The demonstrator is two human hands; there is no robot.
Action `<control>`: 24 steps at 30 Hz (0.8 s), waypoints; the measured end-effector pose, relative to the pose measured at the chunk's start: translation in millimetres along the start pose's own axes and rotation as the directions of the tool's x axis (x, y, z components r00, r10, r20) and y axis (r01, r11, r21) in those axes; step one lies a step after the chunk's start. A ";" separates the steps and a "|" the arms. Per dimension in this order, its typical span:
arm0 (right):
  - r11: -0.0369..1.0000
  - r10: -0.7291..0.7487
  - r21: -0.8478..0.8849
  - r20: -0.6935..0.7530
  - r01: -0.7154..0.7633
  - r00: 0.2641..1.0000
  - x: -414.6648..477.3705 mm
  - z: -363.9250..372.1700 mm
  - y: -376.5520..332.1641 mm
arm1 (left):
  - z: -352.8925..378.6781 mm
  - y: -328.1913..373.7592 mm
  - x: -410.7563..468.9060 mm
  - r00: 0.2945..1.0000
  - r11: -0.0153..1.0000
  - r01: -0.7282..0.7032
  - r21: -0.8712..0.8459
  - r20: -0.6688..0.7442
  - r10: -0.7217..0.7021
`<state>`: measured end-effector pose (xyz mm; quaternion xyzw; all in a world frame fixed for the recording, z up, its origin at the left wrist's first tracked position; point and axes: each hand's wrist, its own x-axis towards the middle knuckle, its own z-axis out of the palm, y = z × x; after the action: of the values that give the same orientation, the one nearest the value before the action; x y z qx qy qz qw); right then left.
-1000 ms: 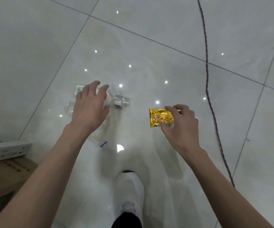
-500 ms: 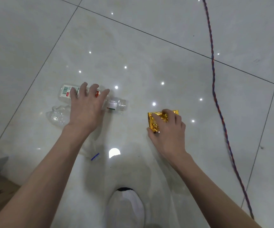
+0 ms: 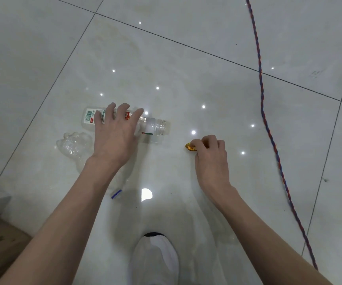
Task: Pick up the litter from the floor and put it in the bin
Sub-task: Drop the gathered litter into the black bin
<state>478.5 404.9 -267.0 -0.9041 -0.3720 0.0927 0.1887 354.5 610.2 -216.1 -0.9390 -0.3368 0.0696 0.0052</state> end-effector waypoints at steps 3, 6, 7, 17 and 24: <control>0.998 0.012 0.060 0.004 -0.013 1.000 -0.6 -11.8 -0.9 | -5.4 4.7 -3.3 1.000 1.000 -0.005 -0.005 0.000 0.005; 0.987 0.023 0.162 -0.017 -0.020 1.000 1.3 -32.3 -2.0 | -13.5 7.2 -6.1 1.000 1.000 -0.028 0.004 -0.007 0.028; 0.976 0.038 0.214 -0.034 -0.029 0.999 2.0 -42.4 -2.1 | -18.7 8.3 -6.6 0.999 0.999 -0.033 0.002 -0.007 0.033; 0.884 0.242 0.424 -0.054 -0.197 0.969 -30.1 -230.2 -34.6 | -175.9 45.2 -45.0 0.989 0.993 -0.117 -0.004 0.094 0.117; 0.818 0.415 0.467 -0.076 -0.336 0.906 -62.9 -416.0 -67.0 | -356.3 92.6 -65.0 0.968 0.969 -0.242 -0.041 0.063 0.244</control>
<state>519.6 290.9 141.4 -0.8970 -0.1367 0.1310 0.3995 411.2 510.7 139.8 -0.9703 -0.2201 0.0956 -0.0301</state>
